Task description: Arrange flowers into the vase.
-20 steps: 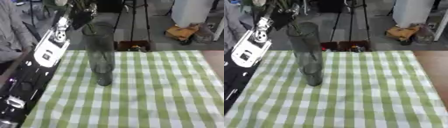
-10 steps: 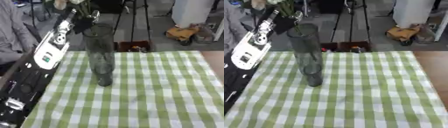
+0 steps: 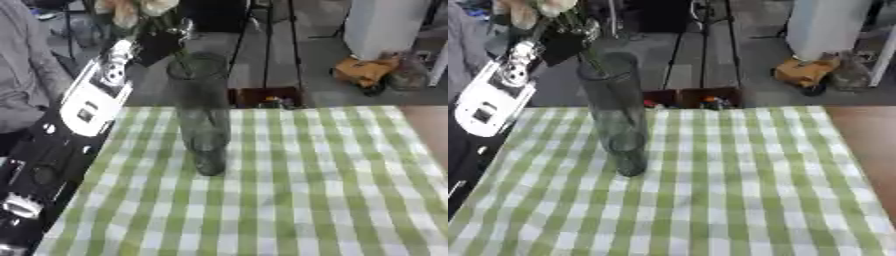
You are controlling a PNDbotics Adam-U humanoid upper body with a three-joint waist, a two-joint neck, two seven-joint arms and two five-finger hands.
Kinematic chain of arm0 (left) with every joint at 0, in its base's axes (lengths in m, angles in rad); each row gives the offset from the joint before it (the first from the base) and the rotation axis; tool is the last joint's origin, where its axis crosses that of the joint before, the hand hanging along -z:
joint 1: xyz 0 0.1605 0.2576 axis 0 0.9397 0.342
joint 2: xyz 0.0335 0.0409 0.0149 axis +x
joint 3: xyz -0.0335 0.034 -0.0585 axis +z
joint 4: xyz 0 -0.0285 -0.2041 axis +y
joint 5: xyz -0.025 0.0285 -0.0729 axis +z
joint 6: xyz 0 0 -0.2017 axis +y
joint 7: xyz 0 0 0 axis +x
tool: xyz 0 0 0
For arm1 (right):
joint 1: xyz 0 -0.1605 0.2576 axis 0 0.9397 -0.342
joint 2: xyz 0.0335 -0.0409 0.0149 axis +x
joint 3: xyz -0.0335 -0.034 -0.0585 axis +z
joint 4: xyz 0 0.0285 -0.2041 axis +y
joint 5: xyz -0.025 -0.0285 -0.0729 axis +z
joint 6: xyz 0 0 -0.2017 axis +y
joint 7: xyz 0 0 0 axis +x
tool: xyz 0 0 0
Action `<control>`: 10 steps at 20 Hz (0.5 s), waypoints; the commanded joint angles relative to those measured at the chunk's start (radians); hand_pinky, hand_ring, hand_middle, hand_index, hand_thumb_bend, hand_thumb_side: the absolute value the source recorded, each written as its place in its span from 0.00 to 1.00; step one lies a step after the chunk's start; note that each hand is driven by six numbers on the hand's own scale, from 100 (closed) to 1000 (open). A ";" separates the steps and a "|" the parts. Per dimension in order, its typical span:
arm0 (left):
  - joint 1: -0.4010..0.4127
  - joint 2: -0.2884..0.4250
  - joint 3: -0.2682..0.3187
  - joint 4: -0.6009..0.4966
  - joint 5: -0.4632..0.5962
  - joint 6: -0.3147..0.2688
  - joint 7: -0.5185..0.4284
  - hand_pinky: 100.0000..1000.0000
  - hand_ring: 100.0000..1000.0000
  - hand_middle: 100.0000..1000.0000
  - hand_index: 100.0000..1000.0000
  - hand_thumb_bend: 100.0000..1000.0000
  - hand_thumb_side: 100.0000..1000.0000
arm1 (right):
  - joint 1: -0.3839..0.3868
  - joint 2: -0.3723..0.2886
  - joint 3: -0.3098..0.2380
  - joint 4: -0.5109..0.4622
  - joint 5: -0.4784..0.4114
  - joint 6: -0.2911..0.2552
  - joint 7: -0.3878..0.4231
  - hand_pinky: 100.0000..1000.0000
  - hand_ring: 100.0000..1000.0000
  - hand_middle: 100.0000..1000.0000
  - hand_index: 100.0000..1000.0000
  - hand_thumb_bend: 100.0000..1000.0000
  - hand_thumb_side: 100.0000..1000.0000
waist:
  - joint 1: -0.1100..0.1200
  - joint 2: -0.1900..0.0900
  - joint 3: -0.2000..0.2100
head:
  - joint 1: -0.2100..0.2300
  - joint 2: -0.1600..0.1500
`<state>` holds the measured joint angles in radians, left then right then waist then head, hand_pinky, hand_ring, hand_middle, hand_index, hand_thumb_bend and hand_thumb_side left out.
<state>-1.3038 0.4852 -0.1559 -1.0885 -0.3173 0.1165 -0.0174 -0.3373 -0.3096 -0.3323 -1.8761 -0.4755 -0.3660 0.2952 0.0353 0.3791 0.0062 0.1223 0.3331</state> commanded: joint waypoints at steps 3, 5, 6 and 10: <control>-0.030 0.039 0.011 -0.001 0.011 0.013 -0.004 0.04 0.50 0.48 0.38 0.00 0.57 | -0.002 -0.010 -0.002 -0.029 0.010 0.008 -0.008 0.61 0.63 0.51 0.79 0.00 1.00 | 0.002 -0.033 0.001 | 0.005 -0.002; -0.029 0.041 0.010 0.002 0.012 0.017 -0.010 0.05 0.50 0.49 0.41 0.00 0.59 | 0.000 -0.009 -0.002 -0.032 0.011 0.011 -0.010 0.61 0.63 0.51 0.79 0.00 1.00 | 0.004 -0.034 0.001 | 0.005 0.000; -0.028 0.042 0.009 0.003 0.013 0.019 -0.015 0.05 0.51 0.49 0.43 0.00 0.60 | 0.001 -0.009 -0.002 -0.033 0.012 0.012 -0.011 0.61 0.63 0.51 0.79 0.00 1.00 | 0.005 -0.035 0.001 | 0.004 0.001; -0.023 0.050 0.004 0.007 0.019 0.024 -0.074 0.08 0.53 0.52 0.61 0.00 0.69 | 0.005 -0.008 -0.003 -0.036 0.015 0.015 -0.015 0.61 0.63 0.51 0.79 0.00 1.00 | 0.007 -0.039 0.004 | -0.001 0.008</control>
<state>-1.3044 0.4957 -0.1561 -1.0736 -0.3040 0.1394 -0.0734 -0.3266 -0.3039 -0.3322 -1.8868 -0.4685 -0.3533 0.2827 0.0443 0.3706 0.0088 0.1220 0.3360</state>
